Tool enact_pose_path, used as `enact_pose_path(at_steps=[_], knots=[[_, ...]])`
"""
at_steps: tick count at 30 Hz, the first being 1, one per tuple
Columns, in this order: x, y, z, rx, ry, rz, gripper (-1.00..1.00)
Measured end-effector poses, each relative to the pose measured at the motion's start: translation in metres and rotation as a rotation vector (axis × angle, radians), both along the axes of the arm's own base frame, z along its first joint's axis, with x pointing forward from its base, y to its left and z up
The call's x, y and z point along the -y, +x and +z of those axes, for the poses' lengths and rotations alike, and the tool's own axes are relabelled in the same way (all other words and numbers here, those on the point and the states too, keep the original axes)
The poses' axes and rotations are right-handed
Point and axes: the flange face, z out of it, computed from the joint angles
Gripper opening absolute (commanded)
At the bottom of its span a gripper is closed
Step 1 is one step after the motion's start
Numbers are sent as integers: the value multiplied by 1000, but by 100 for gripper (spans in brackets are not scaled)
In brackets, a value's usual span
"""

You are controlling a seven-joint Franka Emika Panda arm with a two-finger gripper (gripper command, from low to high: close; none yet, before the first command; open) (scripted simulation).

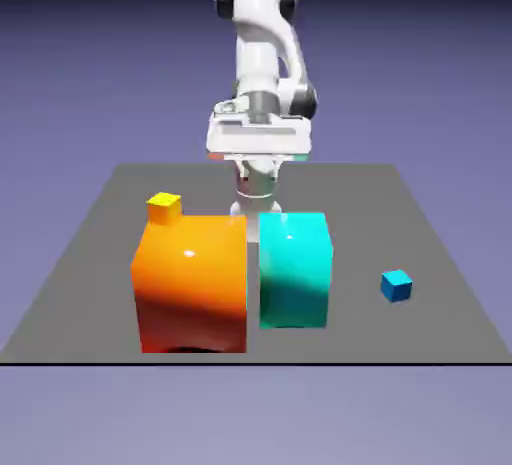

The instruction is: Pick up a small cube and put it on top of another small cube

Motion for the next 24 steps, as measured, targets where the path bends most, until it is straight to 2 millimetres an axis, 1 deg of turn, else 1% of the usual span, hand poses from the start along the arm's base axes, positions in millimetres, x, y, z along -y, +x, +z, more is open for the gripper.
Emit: enact_pose_path(at_steps=[6, 11, 13, 18, 24], knots=[[-55, 43, -47, -262, -27, 42, 0], [-105, 67, -93, -477, -53, 69, 0], [-130, 71, -113, -560, -67, 88, 0], [-179, 78, -161, -765, -97, 103, 0], [-240, 71, -214, -998, -139, 125, 0]])
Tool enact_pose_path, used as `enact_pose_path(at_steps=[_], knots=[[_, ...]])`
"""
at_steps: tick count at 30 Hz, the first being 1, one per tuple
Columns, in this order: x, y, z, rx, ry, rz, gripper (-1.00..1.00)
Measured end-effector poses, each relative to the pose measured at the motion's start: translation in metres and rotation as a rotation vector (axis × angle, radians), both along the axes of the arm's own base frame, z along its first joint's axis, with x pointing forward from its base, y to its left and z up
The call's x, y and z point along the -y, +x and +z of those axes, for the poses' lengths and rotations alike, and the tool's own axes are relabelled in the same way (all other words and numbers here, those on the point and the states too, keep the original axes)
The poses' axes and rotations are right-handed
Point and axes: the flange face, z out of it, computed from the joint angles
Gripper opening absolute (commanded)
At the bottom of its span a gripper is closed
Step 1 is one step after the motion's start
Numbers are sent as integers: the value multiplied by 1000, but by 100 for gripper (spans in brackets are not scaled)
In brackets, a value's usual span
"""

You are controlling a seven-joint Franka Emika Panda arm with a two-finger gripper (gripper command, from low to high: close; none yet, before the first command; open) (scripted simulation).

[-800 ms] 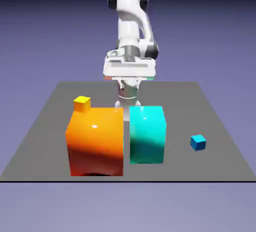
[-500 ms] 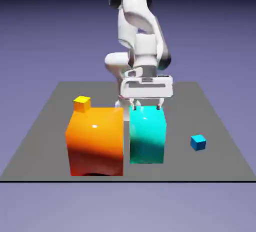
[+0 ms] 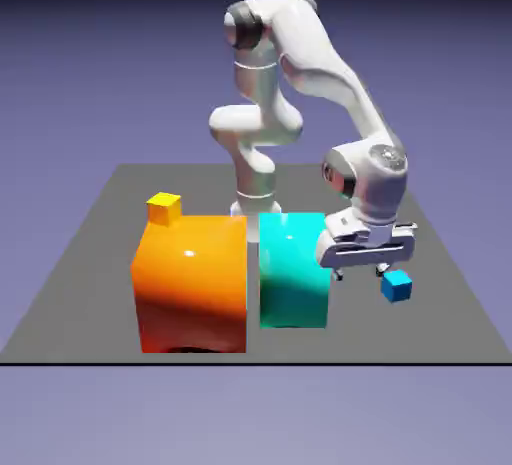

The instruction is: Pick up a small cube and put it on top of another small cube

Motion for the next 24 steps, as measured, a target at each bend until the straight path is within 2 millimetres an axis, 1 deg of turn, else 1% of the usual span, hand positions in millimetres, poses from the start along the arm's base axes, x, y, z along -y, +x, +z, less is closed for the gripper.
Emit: enact_pose_path(at_steps=[4, 7, 11, 15, 17, 20, 21, 23, 24], knots=[[-38, -11, -30, -147, -30, 19, 0], [-65, -22, -49, -252, -52, 32, 0], [-97, -37, -69, -388, -81, 50, 0], [-124, -52, -84, -518, -110, 66, 0], [-126, -52, -85, -527, -112, 67, 0], [-117, -82, -133, -527, -112, 66, 0], [-115, -87, -139, -527, -112, 67, -100], [-116, -87, -139, -528, -111, 66, -100], [-119, -76, -124, -528, -111, 65, -100]])
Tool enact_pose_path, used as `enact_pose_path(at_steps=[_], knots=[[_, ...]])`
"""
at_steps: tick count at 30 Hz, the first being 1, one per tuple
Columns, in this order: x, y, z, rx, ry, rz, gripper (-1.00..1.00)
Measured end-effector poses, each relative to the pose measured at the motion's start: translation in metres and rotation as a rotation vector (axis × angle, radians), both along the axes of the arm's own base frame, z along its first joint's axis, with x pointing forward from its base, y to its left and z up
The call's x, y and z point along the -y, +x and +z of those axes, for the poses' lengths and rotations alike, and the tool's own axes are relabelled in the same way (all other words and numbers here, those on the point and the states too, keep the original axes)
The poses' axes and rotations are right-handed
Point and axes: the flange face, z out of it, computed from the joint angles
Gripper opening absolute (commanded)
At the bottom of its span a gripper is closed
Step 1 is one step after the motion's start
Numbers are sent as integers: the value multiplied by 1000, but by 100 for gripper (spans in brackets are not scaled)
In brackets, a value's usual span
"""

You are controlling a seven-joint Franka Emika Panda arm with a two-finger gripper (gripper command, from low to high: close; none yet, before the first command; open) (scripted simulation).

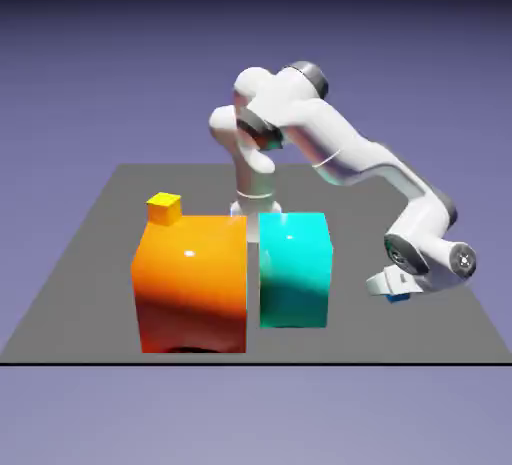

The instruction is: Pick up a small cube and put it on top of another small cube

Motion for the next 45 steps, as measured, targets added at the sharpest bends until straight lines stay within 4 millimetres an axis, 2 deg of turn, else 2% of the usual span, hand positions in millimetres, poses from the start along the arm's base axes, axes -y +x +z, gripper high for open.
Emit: enact_pose_path(at_steps=[2, 3, 7, 10, 13, 17, 21, 26, 32, 34, 37, 45], knots=[[-6, 20, 33, 0, 0, 0, -100], [-9, 19, 46, 11, 19, 28, -100], [-15, -12, 86, 83, 122, 222, -100], [-16, -38, 109, 130, 179, 377, -100], [-13, -66, 125, 169, 218, 538, -100], [-3, -104, 136, 203, 241, 758, -100], [14, -139, 137, 212, 231, 979, -100], [44, -179, 125, 177, 177, 1256, -100], [102, -205, 101, 62, 56, 1530, -100], [125, -211, 93, 4, 6, 1611, -100], [129, -210, 89, -7, 0, 1614, -100], [149, -201, 59, -22, -7, 1610, -100]])
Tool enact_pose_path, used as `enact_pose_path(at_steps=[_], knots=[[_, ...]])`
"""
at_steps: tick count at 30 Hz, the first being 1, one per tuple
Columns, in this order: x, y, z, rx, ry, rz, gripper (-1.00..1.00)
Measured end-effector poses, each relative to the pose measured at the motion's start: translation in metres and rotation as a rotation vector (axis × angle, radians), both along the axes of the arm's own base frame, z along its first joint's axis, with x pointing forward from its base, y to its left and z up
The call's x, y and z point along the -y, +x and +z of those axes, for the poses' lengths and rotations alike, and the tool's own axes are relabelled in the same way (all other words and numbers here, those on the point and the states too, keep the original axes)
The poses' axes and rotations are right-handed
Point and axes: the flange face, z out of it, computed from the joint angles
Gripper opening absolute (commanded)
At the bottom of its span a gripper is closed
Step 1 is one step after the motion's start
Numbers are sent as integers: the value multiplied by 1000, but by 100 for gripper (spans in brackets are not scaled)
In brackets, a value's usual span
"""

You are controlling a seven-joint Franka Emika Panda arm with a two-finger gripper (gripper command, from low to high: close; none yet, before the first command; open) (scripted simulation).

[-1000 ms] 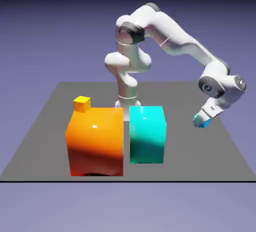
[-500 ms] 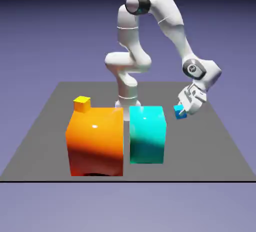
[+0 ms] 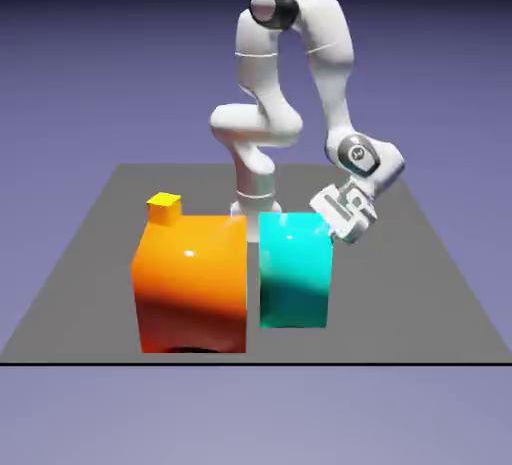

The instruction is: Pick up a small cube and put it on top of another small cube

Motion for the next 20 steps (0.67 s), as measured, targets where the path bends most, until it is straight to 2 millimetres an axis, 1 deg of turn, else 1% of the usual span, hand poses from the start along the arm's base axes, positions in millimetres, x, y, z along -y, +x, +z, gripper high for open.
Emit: enact_pose_path(at_steps=[4, 5, 7, 13, 20], knots=[[10, 2, -19, 6, 15, 5, -100], [11, 2, -22, 7, 18, 6, 100], [11, 2, -22, 9, 19, 8, 100], [-5, -3, 7, 1, -2, 7, 100], [-22, -10, 32, 8, 16, 7, 100]])
